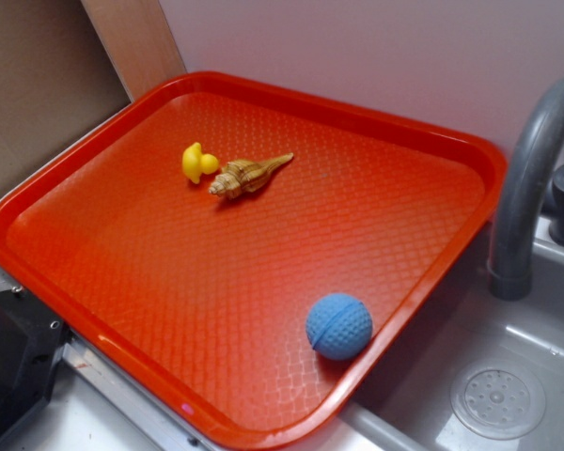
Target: Grab the blue ball.
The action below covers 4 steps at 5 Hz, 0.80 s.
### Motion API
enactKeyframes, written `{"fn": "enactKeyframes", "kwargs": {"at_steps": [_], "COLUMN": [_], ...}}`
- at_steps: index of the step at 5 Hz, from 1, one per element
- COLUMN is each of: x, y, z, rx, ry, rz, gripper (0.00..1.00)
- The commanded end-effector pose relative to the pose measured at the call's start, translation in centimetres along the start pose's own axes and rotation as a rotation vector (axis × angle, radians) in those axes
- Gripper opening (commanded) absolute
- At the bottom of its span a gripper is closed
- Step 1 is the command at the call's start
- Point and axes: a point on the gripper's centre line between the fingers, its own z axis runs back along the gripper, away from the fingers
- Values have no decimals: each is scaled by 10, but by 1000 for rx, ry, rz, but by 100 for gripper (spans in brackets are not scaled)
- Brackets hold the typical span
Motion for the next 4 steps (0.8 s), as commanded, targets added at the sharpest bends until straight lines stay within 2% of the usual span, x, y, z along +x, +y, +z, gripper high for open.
{"fn": "enactKeyframes", "kwargs": {"at_steps": [1, 2, 3, 4], "x": [0, -4, -6, -16], "y": [0, -49, -98, -111], "z": [0, -18, -39, -47], "rx": [0, -53, -119, -185], "ry": [0, -111, -178, -208], "rz": [0, -250, -496, -740], "gripper": [100, 100, 100, 100]}}
